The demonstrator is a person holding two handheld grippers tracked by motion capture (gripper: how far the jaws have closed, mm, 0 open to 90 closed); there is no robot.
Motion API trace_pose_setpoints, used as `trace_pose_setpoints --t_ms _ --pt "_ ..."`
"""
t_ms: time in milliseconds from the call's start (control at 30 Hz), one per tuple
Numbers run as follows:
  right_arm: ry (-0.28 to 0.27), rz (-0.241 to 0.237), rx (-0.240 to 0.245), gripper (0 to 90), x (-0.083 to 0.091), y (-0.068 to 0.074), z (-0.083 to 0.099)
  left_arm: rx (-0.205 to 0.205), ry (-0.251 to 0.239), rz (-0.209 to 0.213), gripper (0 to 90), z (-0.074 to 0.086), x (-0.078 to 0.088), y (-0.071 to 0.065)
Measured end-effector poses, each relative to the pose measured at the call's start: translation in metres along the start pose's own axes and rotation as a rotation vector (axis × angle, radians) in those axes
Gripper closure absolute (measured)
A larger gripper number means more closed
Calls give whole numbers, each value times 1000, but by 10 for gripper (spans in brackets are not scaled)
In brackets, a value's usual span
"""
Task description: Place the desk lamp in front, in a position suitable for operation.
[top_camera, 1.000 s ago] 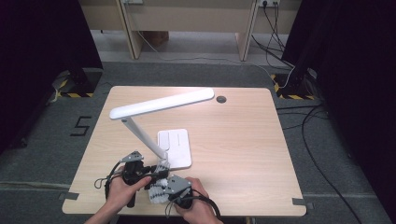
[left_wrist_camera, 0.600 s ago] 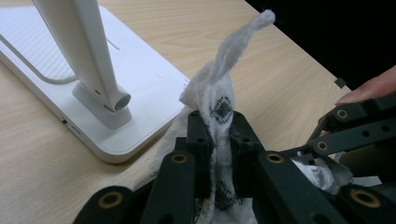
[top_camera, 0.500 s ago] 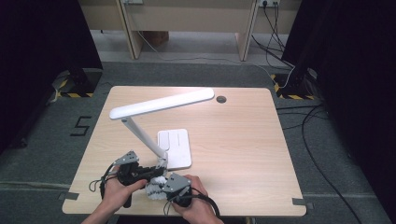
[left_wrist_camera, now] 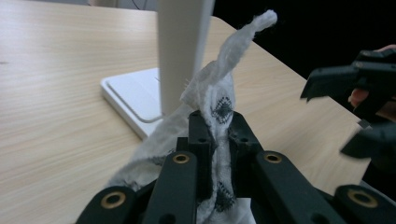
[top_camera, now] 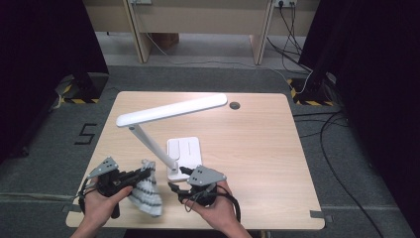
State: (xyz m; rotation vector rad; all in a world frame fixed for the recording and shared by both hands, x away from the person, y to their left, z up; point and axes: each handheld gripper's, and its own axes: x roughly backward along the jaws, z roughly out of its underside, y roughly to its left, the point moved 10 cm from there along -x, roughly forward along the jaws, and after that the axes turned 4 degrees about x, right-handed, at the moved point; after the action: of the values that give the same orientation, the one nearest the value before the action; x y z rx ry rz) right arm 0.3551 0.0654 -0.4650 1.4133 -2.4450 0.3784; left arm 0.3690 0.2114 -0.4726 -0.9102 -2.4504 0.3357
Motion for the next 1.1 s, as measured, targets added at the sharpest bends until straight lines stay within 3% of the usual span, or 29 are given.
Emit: trace_pose_setpoints --t_ms 167,300,400,600,800,933,1100 --pt "38 72 -55 517 -6 -34 10 3 -44 -27 824 -11 20 7" --pt "129 138 -109 573 -20 -60 33 3 -93 -58 824 -25 35 14" --pt "196 166 -110 614 -33 -70 52 4 -130 -85 824 -35 45 21" --pt "246 187 -101 639 -54 -75 70 -3 -194 -126 824 -58 62 32" --pt "236 222 -127 603 -65 -84 75 -24 -259 -141 824 -86 75 33" --pt "252 229 -131 527 -70 -86 80 -56 -310 -160 824 -112 85 31" --pt "258 219 -145 508 -76 -84 90 -102 -358 -186 824 -142 94 30"
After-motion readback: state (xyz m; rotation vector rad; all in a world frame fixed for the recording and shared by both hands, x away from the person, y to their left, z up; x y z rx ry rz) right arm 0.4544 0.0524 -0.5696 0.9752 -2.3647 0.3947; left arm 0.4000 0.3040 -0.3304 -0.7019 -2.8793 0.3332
